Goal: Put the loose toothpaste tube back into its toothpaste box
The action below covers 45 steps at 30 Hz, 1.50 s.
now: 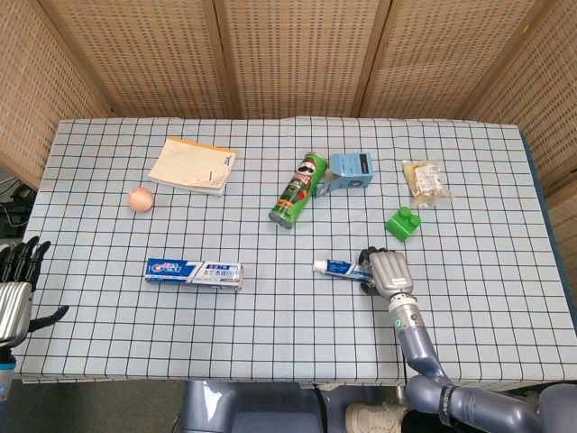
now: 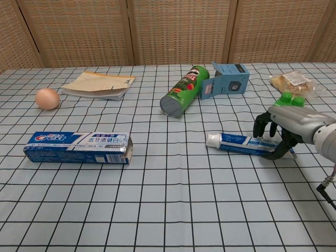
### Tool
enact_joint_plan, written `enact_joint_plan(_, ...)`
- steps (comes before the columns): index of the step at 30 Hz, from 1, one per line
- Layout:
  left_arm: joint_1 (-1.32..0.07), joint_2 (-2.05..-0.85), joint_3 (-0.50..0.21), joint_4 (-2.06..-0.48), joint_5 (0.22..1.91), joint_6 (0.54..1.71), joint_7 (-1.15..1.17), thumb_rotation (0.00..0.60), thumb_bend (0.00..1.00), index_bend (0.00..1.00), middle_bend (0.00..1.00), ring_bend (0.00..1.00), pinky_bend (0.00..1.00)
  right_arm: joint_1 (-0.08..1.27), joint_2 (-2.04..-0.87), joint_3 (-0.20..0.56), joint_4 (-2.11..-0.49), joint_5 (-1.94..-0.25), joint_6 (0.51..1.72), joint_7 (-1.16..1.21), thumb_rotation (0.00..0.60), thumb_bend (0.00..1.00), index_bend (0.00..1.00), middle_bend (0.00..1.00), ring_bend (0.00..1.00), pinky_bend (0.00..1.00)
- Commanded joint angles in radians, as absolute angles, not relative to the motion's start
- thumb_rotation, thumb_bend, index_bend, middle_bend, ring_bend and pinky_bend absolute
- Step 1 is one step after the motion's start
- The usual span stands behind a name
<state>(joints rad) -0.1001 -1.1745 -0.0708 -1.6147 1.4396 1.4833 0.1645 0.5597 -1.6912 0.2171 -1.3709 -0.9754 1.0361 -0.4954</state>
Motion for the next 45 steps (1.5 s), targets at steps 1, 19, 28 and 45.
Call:
enact_joint_plan(1,-0.100,-1.174,-0.072,-1.614,1.438,1.484,0.163,0.600,0.00,0.00,0.00,0.00,0.00,0.565,-1.703,0.216,-1.354,-0.970,1.035,-0.490,0.600,0.41,0.46,0.45,0.42,0.48)
enact_joint_plan(19,-0.102,-1.175,-0.071,-1.612,1.435,1.479,0.165,0.600,0.00,0.00,0.00,0.00,0.00,0.572,-1.715,0.206,-1.316,-0.975,1.041,-0.465,0.600,0.62,0.66,0.65,0.60,0.68)
enact_joint_plan(28,-0.109,-1.182,-0.068,-1.609,1.434,1.468,0.173,0.600,0.00,0.00,0.00,0.00,0.00,0.552,-1.626,0.199,-1.423,-1.090,1.086,-0.373,0.600,0.66,0.67,0.66,0.61,0.69)
enact_joint_plan(45,-0.421,-1.288,-0.121,-1.551,1.438,1.061,0.232,0.600,0.00,0.13,0.01,0.07,0.13,0.489,-1.324,0.144,-1.719,-1.307,1.163,-0.294,0.600,0.66,0.68,0.66,0.62,0.69)
